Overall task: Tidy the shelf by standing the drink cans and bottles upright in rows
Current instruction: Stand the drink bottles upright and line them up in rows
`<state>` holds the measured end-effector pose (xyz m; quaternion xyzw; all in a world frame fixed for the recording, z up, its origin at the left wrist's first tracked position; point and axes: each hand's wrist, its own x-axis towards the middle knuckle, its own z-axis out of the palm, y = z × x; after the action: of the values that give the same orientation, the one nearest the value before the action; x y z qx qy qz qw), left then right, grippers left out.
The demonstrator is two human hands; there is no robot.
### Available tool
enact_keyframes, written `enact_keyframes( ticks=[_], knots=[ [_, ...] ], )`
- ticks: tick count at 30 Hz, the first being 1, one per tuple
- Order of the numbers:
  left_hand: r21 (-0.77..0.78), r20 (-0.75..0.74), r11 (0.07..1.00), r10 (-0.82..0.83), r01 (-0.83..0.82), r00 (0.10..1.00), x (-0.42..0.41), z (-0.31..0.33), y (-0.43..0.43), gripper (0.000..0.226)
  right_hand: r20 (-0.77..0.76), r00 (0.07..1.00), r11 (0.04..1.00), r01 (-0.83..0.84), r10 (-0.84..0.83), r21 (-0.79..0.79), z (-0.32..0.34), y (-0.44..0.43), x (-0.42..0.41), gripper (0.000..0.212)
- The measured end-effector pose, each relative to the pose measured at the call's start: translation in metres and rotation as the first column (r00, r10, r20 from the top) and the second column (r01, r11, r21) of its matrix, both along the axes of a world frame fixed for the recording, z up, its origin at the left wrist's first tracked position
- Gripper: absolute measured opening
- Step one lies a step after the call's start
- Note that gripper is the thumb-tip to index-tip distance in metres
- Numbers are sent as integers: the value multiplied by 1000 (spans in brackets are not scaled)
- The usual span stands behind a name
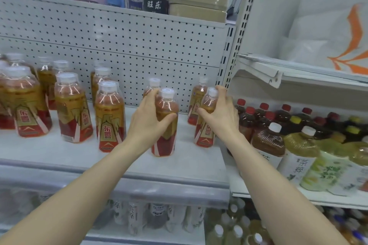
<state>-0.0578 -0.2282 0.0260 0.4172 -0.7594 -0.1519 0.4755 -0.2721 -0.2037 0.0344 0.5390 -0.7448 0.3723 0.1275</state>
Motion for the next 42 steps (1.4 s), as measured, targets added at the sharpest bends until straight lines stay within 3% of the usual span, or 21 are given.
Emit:
enact_keyframes(
  ticks=[12,21,27,35,38,42],
  knots=[
    [-35,-3,999,-7,7,1000,4,-2,-2,76,116,989,996,-93,92,-1,1,-31,23,83],
    [-31,2,999,-16,16,1000,5,-2,-3,76,87,991,995,-99,100,-8,-2,-38,15,83],
    [-18,-3,999,-43,43,999,7,-2,-2,75,60,996,997,-72,70,33,5,-31,4,76],
    [-17,-31,999,-39,38,999,7,-2,-6,71,179,978,994,-104,106,-20,52,-57,-26,52],
    [-15,-30,999,-48,48,998,8,-5,-9,70,220,968,985,-144,120,97,75,-83,-33,46],
    [-19,-27,998,-54,53,998,8,-5,-15,72,383,918,933,-224,105,281,88,-108,-39,49]
  ],
)
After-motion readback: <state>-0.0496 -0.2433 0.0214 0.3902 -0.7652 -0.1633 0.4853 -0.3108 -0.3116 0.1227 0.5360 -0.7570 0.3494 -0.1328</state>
